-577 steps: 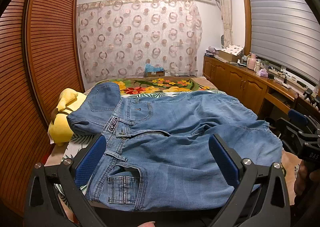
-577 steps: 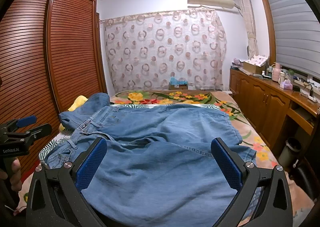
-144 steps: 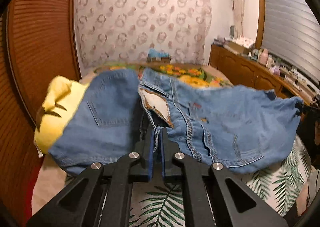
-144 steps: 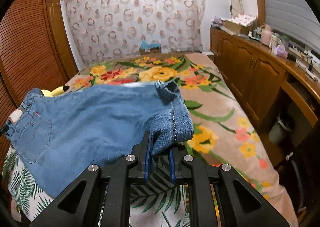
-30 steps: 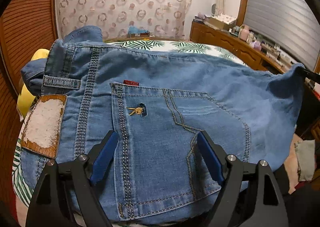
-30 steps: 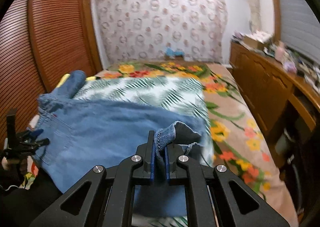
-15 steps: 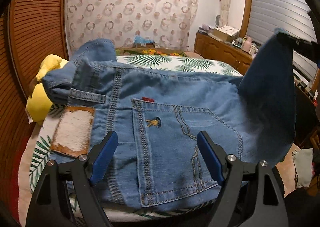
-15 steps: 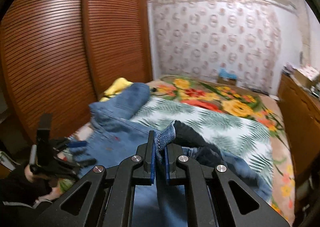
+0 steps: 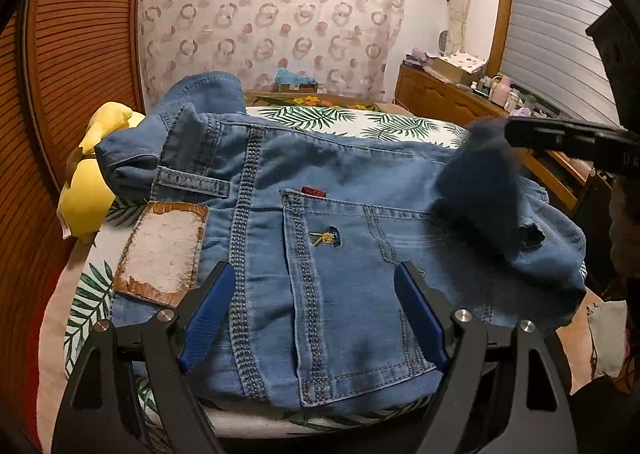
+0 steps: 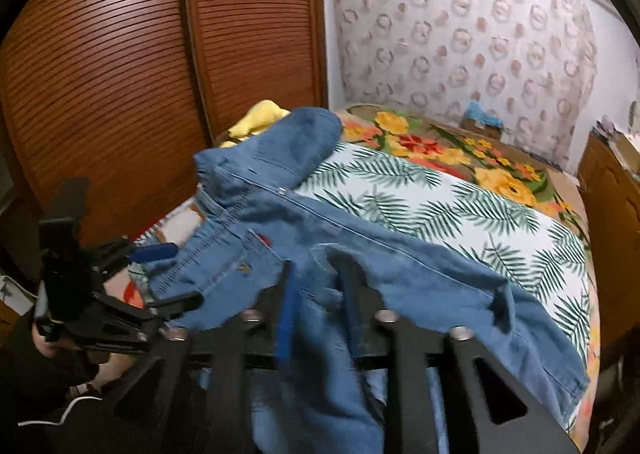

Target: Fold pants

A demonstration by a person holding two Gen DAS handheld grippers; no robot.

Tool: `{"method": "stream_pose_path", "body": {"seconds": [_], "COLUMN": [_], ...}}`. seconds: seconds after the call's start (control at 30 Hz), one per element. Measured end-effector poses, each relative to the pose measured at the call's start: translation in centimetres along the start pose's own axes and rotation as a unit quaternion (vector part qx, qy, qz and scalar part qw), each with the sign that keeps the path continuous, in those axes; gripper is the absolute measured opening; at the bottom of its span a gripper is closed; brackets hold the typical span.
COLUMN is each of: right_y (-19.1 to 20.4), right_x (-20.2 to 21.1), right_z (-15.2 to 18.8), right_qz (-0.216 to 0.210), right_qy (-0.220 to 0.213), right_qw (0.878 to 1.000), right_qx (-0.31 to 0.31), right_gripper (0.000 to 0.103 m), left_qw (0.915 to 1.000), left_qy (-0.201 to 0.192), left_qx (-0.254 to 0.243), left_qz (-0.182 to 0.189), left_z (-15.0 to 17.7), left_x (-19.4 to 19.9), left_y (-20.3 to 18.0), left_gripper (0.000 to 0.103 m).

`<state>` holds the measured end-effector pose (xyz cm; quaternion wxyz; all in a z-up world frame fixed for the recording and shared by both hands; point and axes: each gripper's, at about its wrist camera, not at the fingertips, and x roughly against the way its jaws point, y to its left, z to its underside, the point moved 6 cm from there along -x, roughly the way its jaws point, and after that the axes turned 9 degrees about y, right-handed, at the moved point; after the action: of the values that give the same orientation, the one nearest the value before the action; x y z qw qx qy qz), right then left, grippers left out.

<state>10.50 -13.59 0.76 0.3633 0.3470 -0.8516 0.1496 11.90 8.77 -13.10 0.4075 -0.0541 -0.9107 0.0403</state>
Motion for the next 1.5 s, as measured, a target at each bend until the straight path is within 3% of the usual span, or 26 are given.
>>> {"method": "stream_pose_path", "body": {"seconds": [0.03, 0.13, 0.47, 0.7, 0.83, 1.07, 1.2, 1.37, 1.5], "right_y": [-0.6, -1.4, -4.4, -4.3, -3.7, -3.4, -3.4, -4.4, -4.4], "right_x": [-0.2, -0.7, -5.3, -7.9, -8.3, -8.4, -8.1, -7.0, -5.5], "right_z": [0.0, 0.0, 3.9, 4.3, 4.4, 4.3, 4.7, 6.0, 6.5], "right_qz": [0.004, 0.024, 0.077, 0.095, 0.108, 0.105, 0.105, 0.096, 0.078], "right_qy": [0.001, 0.003, 0.051, 0.073, 0.079, 0.082, 0.079, 0.071, 0.072], "right_qw": [1.0, 1.0, 0.994, 0.99, 0.987, 0.987, 0.987, 0.988, 0.989], "right_qx": [-0.003, -0.005, -0.064, -0.075, -0.087, -0.093, -0.092, -0.094, -0.102], "right_gripper": [0.045, 0.05, 0.052, 0.052, 0.063, 0.064, 0.064, 0.064, 0.064], "left_qw": [1.0, 1.0, 0.9997, 0.9995, 0.9994, 0.999, 0.9973, 0.9949, 0.994], "left_qy": [0.0, 0.001, 0.013, 0.019, 0.02, 0.012, 0.013, 0.029, 0.039], "left_qx": [-0.001, -0.002, -0.014, -0.021, -0.021, -0.029, -0.04, -0.056, -0.067], "left_qz": [0.0, 0.004, 0.013, 0.016, 0.019, 0.032, 0.06, 0.079, 0.077], "left_z": [0.0, -0.2, -0.4, -0.6, -1.1, -2.3, -2.8, -3.3, -3.2], "left_x": [0.0, -0.2, -1.4, -1.8, -2.0, -2.3, -2.7, -4.0, -4.8], "left_y": [-0.1, -0.6, -1.9, -2.6, -2.8, -3.6, -4.8, -5.7, -6.2], "left_gripper": [0.082, 0.082, 0.082, 0.082, 0.082, 0.082, 0.07, 0.047, 0.04]}}
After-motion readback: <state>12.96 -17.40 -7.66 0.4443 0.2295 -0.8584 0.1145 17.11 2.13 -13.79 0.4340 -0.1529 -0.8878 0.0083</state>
